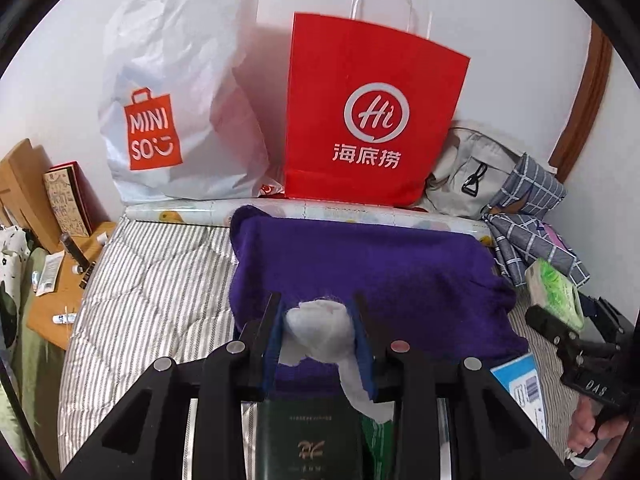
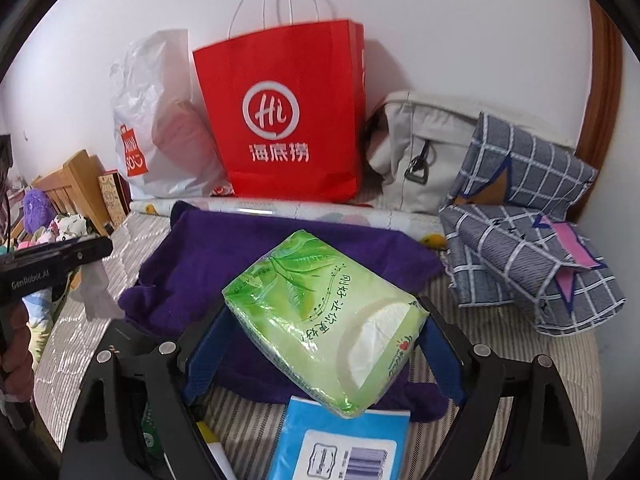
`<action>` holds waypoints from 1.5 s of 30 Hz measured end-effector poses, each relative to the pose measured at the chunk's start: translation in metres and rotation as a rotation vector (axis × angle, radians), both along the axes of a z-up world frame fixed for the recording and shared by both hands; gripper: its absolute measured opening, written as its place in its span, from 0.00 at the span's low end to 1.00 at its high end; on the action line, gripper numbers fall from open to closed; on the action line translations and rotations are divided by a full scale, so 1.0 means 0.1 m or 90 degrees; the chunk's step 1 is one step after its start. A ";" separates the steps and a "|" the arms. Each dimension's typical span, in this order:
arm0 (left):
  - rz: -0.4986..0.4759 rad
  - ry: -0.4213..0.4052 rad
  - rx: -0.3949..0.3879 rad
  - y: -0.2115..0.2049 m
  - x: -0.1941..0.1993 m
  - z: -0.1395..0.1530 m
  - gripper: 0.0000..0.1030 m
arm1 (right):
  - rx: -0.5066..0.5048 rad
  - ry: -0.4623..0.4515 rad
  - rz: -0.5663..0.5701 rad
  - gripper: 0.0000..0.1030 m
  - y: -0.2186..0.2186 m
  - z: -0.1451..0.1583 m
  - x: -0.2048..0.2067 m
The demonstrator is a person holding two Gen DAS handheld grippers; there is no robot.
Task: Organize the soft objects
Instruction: 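Carry the white tissue with the left tool while the right tool carries the green pack to the purple towel, then open both tools to drop the tissue and green pack onto the purple towel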
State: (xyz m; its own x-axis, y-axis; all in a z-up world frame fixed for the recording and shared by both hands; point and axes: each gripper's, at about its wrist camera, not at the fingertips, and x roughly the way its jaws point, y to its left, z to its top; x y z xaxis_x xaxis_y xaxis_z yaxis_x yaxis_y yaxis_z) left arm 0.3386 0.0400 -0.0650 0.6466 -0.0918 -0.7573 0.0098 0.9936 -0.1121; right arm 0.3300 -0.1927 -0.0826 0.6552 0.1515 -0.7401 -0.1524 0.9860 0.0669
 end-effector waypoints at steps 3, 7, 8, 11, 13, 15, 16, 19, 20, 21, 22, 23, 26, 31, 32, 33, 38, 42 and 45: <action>-0.001 0.012 -0.002 -0.04 0.12 -0.07 0.30 | -0.012 0.010 0.007 0.84 0.01 -0.10 0.07; -0.010 0.024 0.005 -0.12 0.28 -0.15 0.30 | -0.014 0.017 0.008 0.84 -0.05 -0.17 0.18; -0.011 0.025 0.007 -0.14 0.31 -0.16 0.30 | -0.012 0.019 0.007 0.84 -0.07 -0.18 0.21; -0.013 0.030 0.014 -0.17 0.41 -0.22 0.30 | -0.003 0.021 0.006 0.84 -0.14 -0.20 0.30; -0.011 0.036 0.017 -0.18 0.48 -0.28 0.30 | -0.002 0.027 0.004 0.84 -0.18 -0.23 0.35; -0.005 0.045 0.018 -0.18 0.54 -0.35 0.30 | 0.009 0.034 0.003 0.84 -0.21 -0.25 0.40; -0.001 0.053 0.017 -0.19 0.60 -0.41 0.30 | 0.014 0.034 0.000 0.84 -0.23 -0.26 0.42; 0.002 0.069 0.020 -0.20 0.71 -0.49 0.30 | 0.005 0.037 -0.011 0.84 -0.23 -0.31 0.47; 0.008 0.073 0.022 -0.19 0.74 -0.52 0.30 | 0.003 0.042 -0.010 0.84 -0.22 -0.34 0.50; 0.012 0.076 0.022 -0.18 0.78 -0.54 0.30 | 0.005 0.048 -0.006 0.84 -0.21 -0.36 0.52; 0.013 0.078 0.020 -0.17 0.81 -0.56 0.30 | 0.006 0.055 0.000 0.84 -0.19 -0.40 0.54; 0.014 0.081 0.019 -0.17 0.83 -0.57 0.30 | 0.001 0.062 0.006 0.84 -0.17 -0.44 0.56; 0.023 0.086 0.021 -0.14 0.92 -0.63 0.30 | -0.020 0.072 0.016 0.84 -0.11 -0.55 0.59; 0.041 0.099 0.014 -0.06 1.04 -0.73 0.30 | -0.005 0.111 0.025 0.84 -0.09 -0.76 0.65; 0.042 0.102 0.011 -0.06 1.06 -0.74 0.30 | -0.007 0.117 0.023 0.84 -0.08 -0.78 0.66; 0.043 0.103 0.010 -0.05 1.08 -0.75 0.30 | -0.007 0.119 0.023 0.84 -0.07 -0.79 0.67; 0.044 0.111 -0.004 -0.05 1.13 -0.85 0.30 | -0.017 0.115 0.021 0.84 -0.03 -0.81 0.68; 0.038 0.127 -0.035 -0.02 1.16 -0.90 0.30 | -0.048 0.112 0.022 0.84 0.03 -0.82 0.68; 0.042 0.125 -0.034 -0.02 1.16 -0.90 0.30 | -0.057 0.119 0.034 0.84 0.07 -0.85 0.69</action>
